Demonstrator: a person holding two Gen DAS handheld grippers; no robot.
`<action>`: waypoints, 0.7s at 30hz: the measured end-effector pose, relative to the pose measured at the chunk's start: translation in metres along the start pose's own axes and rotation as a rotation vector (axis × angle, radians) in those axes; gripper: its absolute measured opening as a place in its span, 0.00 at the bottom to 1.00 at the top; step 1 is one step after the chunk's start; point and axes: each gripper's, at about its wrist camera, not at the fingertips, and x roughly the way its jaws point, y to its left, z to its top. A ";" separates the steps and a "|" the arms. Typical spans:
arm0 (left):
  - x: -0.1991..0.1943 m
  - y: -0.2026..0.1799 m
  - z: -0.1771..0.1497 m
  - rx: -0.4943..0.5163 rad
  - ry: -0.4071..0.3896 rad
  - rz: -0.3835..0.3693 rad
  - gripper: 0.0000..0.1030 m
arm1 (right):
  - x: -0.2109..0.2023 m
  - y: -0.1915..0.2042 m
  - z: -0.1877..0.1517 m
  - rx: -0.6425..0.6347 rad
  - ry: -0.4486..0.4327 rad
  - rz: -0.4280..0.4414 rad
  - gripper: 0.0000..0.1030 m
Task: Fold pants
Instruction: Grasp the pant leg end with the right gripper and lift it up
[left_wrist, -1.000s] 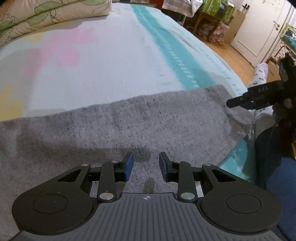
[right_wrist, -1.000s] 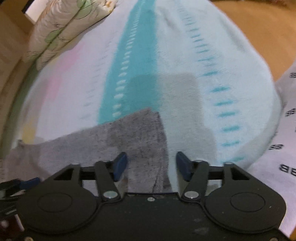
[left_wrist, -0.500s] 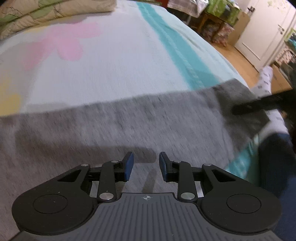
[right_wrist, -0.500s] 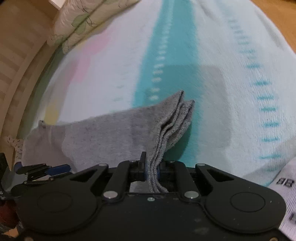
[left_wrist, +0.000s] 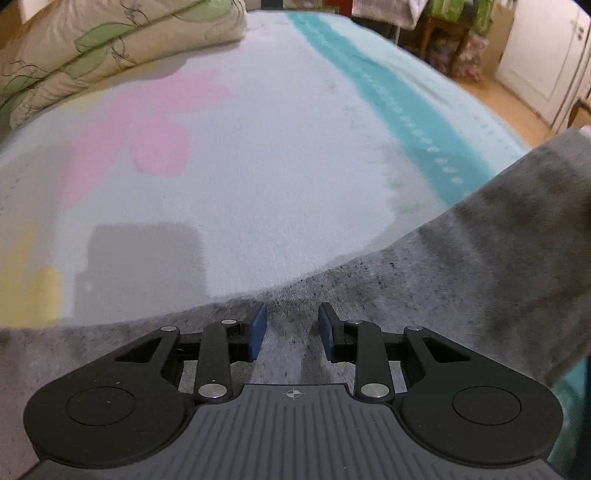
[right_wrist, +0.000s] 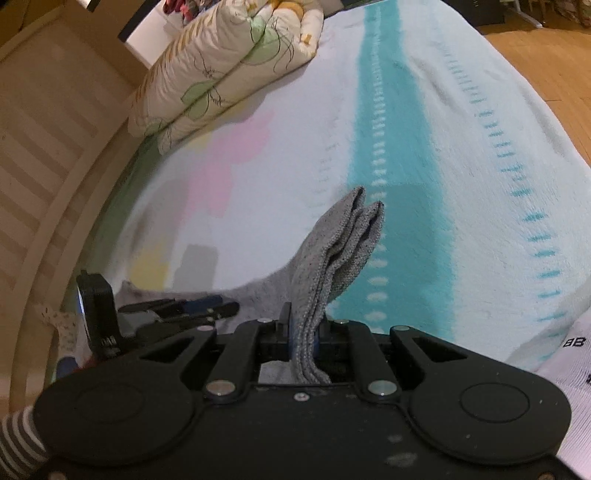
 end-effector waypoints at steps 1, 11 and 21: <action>-0.008 0.002 -0.005 -0.011 -0.010 -0.013 0.29 | -0.005 -0.001 0.001 -0.003 -0.002 -0.002 0.10; -0.023 -0.006 -0.077 0.038 0.010 -0.095 0.30 | -0.016 0.039 0.007 0.007 -0.021 -0.025 0.11; -0.065 0.089 -0.083 -0.175 -0.063 -0.100 0.30 | 0.002 0.155 -0.001 -0.076 0.035 0.071 0.11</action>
